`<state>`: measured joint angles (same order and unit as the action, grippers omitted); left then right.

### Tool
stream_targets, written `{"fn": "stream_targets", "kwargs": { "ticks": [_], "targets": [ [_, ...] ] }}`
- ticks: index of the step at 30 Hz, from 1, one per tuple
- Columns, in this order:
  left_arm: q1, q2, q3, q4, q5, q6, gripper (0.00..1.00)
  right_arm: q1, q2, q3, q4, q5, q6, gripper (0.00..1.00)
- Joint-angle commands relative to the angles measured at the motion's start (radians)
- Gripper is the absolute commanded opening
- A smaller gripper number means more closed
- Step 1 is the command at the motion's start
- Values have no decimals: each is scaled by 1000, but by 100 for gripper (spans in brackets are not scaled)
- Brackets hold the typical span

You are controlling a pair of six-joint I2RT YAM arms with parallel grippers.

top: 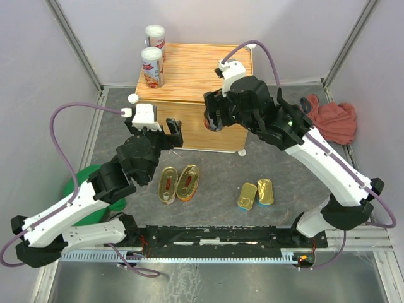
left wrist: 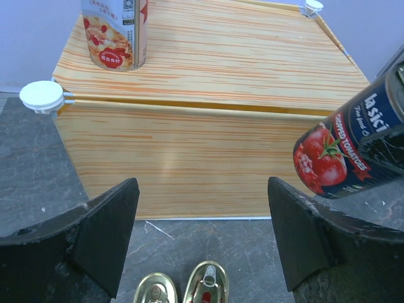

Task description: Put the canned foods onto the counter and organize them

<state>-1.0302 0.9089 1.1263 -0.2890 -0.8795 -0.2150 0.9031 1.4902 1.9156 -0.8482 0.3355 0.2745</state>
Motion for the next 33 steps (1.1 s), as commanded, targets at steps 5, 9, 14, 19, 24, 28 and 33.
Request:
{"fn": "stream_targets", "kwargs": {
  "ticks": [5, 9, 14, 19, 24, 28, 33],
  "targets": [
    [-6, -26, 70, -15, -27, -9, 89, 5, 97, 255, 140, -18, -21, 1],
    [-6, -44, 50, 16, -26, 24, 89, 6, 199, 423, 74, -26, -26, 1],
    [-5, -35, 57, 35, -26, 67, 89, 8, 239, 486, 77, -20, -30, 1],
    [-5, -38, 29, 72, -27, 75, 89, 8, 257, 483, 104, -18, -30, 1],
    [-5, -59, -14, 119, -32, 91, 89, 8, 269, 479, 162, -16, -44, 1],
    [-5, -76, -25, 133, -43, 108, 89, 8, 294, 516, 180, -19, -56, 1],
    [-5, -94, -29, 142, -48, 122, 89, 8, 306, 518, 216, -17, -68, 1]
  ]
}}
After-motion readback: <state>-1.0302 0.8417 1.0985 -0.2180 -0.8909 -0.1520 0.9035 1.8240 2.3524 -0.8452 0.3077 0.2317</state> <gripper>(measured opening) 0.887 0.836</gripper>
